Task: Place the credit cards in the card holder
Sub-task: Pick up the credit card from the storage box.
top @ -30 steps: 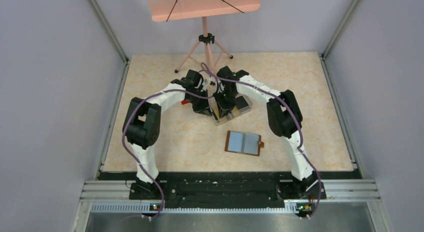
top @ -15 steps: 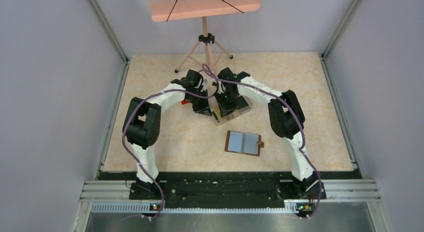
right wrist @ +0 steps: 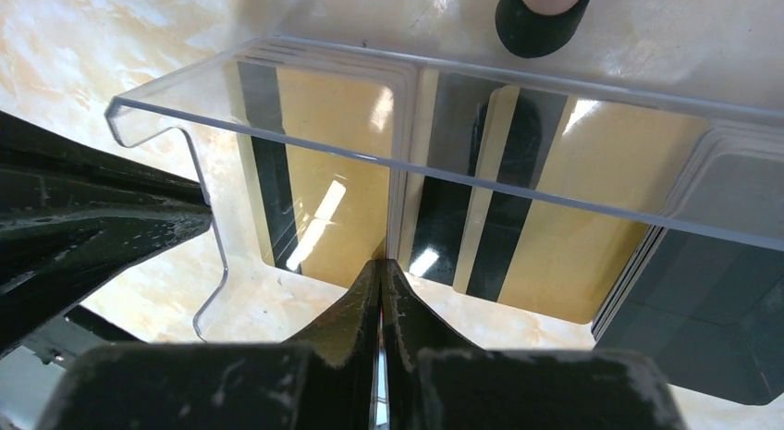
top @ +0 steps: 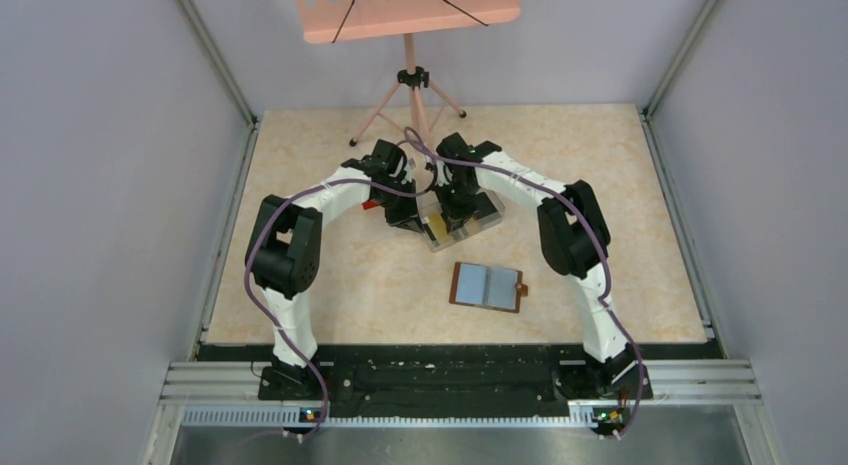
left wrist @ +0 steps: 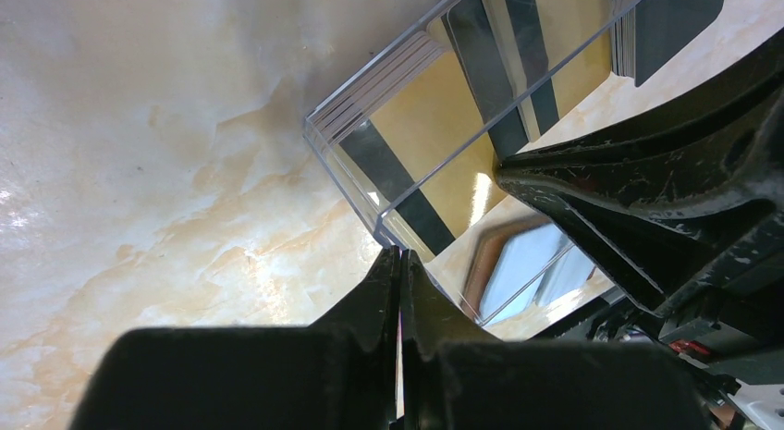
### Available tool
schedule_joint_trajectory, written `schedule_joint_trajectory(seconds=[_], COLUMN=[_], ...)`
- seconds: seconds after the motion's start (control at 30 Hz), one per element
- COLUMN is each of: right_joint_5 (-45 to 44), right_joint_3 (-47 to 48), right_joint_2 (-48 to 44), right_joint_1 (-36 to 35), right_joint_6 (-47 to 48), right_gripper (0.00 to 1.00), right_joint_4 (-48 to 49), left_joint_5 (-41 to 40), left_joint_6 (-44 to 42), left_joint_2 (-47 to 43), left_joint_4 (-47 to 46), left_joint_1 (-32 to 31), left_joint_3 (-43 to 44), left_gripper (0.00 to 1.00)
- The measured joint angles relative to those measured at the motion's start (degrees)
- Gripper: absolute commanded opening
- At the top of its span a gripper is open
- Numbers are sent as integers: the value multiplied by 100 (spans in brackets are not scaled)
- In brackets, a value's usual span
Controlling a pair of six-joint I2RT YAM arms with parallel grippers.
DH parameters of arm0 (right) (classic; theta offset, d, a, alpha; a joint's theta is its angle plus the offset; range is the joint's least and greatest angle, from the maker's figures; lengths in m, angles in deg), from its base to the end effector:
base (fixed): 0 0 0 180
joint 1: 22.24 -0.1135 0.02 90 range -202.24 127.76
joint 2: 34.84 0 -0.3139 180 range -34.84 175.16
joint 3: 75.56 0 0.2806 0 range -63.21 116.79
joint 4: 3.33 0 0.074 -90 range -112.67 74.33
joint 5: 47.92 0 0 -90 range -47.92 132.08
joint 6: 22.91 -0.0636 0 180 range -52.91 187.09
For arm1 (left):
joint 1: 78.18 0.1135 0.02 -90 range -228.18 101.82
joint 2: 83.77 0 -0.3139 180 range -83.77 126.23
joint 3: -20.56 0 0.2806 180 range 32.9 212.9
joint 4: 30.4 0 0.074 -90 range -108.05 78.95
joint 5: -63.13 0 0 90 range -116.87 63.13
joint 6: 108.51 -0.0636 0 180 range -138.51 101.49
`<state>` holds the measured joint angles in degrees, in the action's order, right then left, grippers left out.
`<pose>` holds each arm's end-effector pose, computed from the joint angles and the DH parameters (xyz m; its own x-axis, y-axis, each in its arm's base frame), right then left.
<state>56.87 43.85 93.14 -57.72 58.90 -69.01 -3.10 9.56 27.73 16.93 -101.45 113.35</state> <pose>0.4201 0.3193 0.1887 -0.8637 -0.4465 -0.2337 -0.4997 0.8191 0.2819 0.4074 -0.2031 0.1947 -0.9816 -0.0466 -0.1850 0.0567 0.8547 -0.5161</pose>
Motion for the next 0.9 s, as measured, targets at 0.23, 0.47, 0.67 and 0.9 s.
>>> schedule_joint_trajectory(seconds=[0.23,0.47,0.67,0.9], right_joint_5=[28,146,330,1088], right_joint_3=[181,214,210,-251], right_joint_2=[0,0,-11,-356], right_joint_1=[-13,2,55,243], right_joint_6=[26,26,-2,-363], right_gripper=[0,0,2,5], right_joint_4=[-146,-173,-151,334], left_joint_5=[0,0,0,2], left_joint_6=[0,0,0,0], left_joint_2=[0,0,0,0], left_joint_4=[0,0,0,2], left_joint_1=[0,2,2,2], left_joint_3=[0,0,0,0], left_gripper=[0,0,0,0])
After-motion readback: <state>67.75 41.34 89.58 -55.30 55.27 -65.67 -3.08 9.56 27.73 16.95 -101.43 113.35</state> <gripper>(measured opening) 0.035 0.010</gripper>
